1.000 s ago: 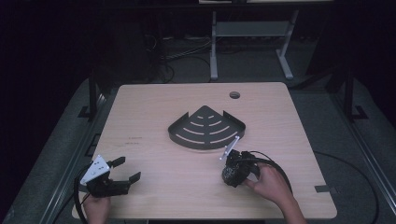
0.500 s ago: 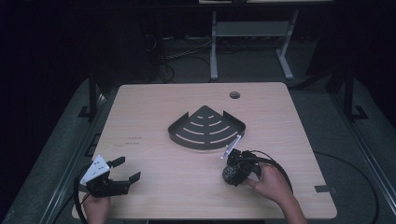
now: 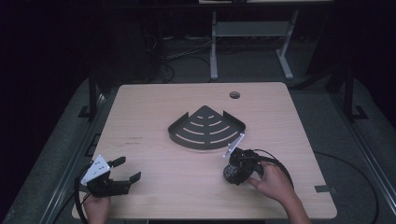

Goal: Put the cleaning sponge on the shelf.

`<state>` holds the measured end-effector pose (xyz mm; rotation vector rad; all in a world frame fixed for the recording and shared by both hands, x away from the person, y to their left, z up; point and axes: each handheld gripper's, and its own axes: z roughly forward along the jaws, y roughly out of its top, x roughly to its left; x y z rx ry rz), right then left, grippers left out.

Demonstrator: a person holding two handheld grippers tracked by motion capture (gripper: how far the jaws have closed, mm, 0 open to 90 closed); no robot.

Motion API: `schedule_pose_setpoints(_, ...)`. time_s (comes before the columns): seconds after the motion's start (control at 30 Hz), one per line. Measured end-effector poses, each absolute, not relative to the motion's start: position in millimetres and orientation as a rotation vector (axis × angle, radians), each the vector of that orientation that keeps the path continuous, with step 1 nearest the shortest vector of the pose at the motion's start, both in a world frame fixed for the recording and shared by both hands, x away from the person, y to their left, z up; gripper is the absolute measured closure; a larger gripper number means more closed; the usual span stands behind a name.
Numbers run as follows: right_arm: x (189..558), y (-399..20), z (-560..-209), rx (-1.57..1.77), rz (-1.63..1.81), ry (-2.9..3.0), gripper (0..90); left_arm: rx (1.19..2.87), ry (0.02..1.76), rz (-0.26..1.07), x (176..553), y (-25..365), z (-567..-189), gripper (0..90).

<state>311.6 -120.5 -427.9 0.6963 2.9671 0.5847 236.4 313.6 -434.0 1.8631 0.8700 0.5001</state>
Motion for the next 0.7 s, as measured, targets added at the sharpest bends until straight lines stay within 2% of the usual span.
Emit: schedule_pose_setpoints(0.7, 325, -124, -401, 0.677, 0.617, 2.964, 32.2, 1.855, 0.875, 0.504, 236, 316, -434, 13.7)
